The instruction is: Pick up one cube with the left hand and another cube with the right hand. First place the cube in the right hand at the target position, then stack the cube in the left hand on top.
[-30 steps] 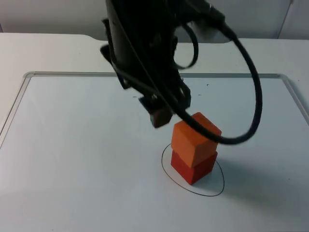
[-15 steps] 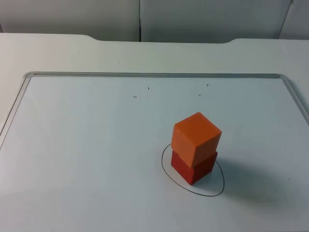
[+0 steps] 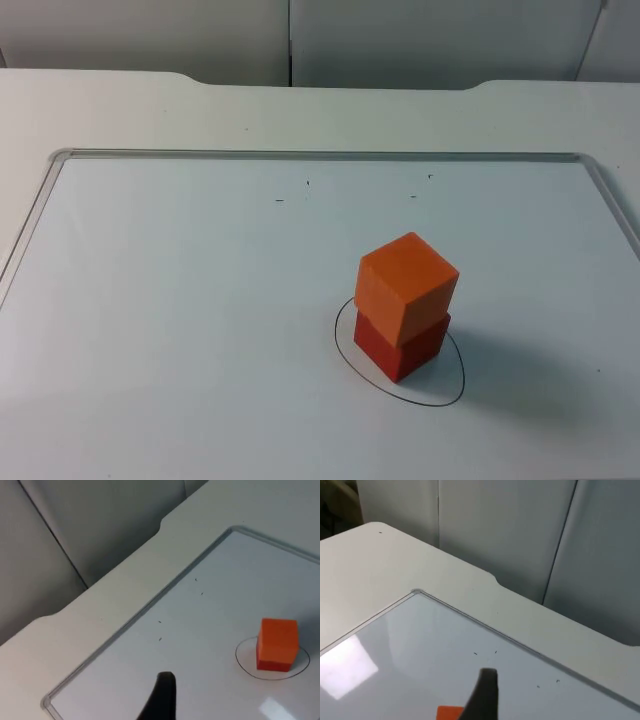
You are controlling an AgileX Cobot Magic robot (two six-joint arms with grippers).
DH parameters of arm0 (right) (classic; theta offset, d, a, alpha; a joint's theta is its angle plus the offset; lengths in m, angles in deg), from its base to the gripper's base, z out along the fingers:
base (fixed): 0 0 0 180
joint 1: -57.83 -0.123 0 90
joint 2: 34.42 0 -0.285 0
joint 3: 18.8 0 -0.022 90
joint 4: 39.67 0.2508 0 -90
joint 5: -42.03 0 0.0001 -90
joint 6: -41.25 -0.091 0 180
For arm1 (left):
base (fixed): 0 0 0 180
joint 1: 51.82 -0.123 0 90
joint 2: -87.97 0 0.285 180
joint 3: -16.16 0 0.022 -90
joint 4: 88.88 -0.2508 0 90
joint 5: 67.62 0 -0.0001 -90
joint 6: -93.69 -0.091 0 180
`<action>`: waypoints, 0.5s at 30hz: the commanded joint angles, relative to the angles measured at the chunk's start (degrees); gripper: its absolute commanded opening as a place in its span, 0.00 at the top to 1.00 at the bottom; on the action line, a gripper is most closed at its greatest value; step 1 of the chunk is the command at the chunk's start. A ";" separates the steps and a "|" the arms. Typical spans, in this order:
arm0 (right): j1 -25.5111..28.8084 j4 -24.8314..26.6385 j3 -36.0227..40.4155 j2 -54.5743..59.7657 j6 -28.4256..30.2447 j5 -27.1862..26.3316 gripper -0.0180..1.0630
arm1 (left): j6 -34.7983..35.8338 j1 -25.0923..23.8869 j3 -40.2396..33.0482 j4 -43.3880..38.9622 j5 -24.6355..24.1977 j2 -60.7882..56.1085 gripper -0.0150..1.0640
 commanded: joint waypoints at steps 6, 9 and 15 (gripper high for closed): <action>-0.15 2.52 6.78 -6.83 0.44 2.73 0.27 | 7.60 0.29 -15.38 -1.56 0.94 -15.26 0.25; -0.15 3.19 10.45 -9.77 0.44 2.73 0.27 | 9.88 0.29 -21.13 -1.80 0.94 -23.44 0.25; -0.15 4.49 12.62 -14.06 0.44 3.53 0.27 | 11.62 0.29 -27.24 -1.05 -1.45 -36.96 0.25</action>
